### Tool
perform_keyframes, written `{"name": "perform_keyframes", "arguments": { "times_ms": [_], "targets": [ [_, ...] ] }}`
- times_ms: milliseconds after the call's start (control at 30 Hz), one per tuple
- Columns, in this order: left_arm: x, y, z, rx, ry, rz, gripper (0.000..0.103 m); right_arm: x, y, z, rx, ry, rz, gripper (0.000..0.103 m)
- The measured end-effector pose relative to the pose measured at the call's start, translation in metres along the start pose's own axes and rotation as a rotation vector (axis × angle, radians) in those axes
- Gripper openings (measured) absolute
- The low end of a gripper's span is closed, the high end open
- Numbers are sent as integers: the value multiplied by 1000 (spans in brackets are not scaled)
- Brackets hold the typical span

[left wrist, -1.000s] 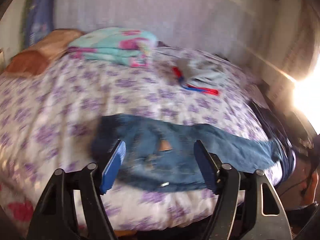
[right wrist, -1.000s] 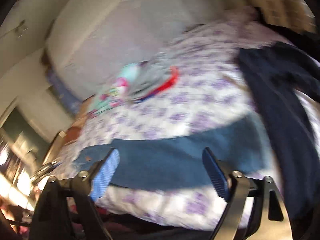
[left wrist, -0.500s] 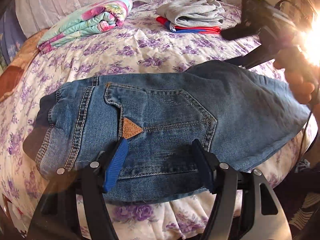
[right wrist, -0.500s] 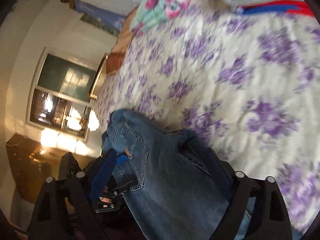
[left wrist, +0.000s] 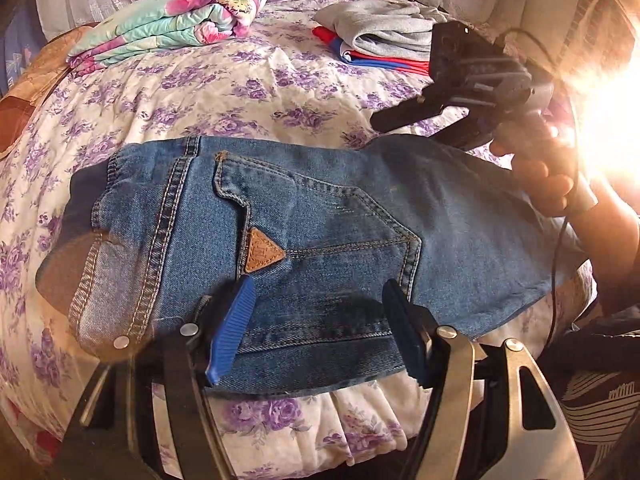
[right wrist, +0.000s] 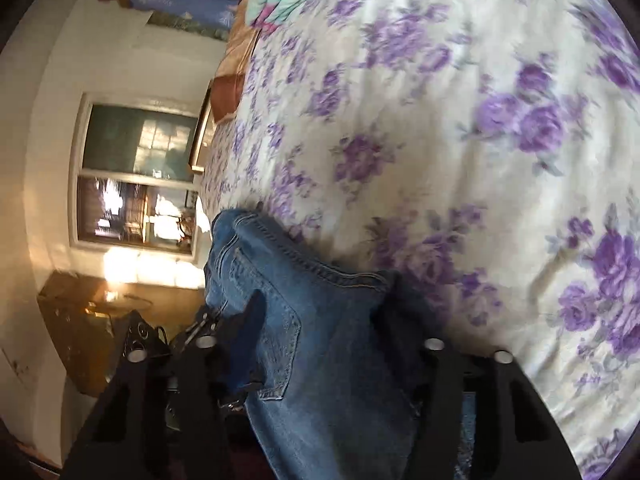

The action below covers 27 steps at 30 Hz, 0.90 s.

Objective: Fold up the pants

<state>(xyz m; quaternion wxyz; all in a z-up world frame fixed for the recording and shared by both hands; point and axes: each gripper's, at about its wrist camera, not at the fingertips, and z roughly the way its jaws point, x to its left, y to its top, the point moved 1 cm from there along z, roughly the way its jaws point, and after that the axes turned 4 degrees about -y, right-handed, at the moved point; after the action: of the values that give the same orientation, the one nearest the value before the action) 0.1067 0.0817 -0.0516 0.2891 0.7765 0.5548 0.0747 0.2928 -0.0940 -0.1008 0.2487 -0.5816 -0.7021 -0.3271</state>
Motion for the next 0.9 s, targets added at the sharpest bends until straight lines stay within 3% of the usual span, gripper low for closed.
{"name": "perform_keyframes", "arguments": {
  "times_ms": [33, 100, 233, 267, 300, 367, 400, 467, 500, 533, 567, 633, 733, 767, 800, 900],
  "targets": [
    [1, 0, 0, -1, -6, -5, 64, -2, -1, -1, -21, -43, -22, 13],
    [2, 0, -1, -4, -16, -6, 64, -8, -6, -8, -64, -53, -22, 13],
    [-3, -1, -2, -6, 16, 24, 64, 2, -15, -56, -268, -305, -77, 19],
    [-4, -1, -5, -10, 22, 26, 64, 6, -20, -72, -333, -334, -77, 19],
    [-4, -1, -9, -16, 26, 26, 64, 16, -28, -83, -364, -272, -86, 19],
    [-8, 1, -23, -62, 41, 32, 66, 45, -50, -80, -343, -187, -165, 21],
    [-9, 1, -28, -84, 45, 40, 68, 58, -60, -69, -321, -187, -214, 30],
    [-7, 0, -23, -76, 131, 38, 77, 76, -76, -30, -284, -298, -267, 38],
    [0, -1, -12, -42, 180, 12, 76, 64, -80, -7, -259, -422, -247, 37],
    [10, -5, -1, -25, 164, -17, 76, 50, -82, 5, -245, -470, -225, 14],
    [12, -7, 0, -51, 165, -8, 77, 32, -82, 6, -285, -460, -188, 0],
    [7, -10, -3, -68, 188, 7, 75, 16, -86, -18, -329, -331, -73, 1],
    [2, -10, -22, -118, 137, -32, 77, 44, -119, -66, -518, -262, -129, 29],
    [0, -8, -30, -149, 114, -47, 78, 57, -143, -89, -619, -277, -167, 61],
    [-4, -6, -37, -174, 97, -47, 80, 63, -164, -111, -717, -310, -179, 78],
    [-27, 4, -51, -255, 29, -9, 86, 58, -248, -184, -1008, -463, -139, 81]
  ]
}}
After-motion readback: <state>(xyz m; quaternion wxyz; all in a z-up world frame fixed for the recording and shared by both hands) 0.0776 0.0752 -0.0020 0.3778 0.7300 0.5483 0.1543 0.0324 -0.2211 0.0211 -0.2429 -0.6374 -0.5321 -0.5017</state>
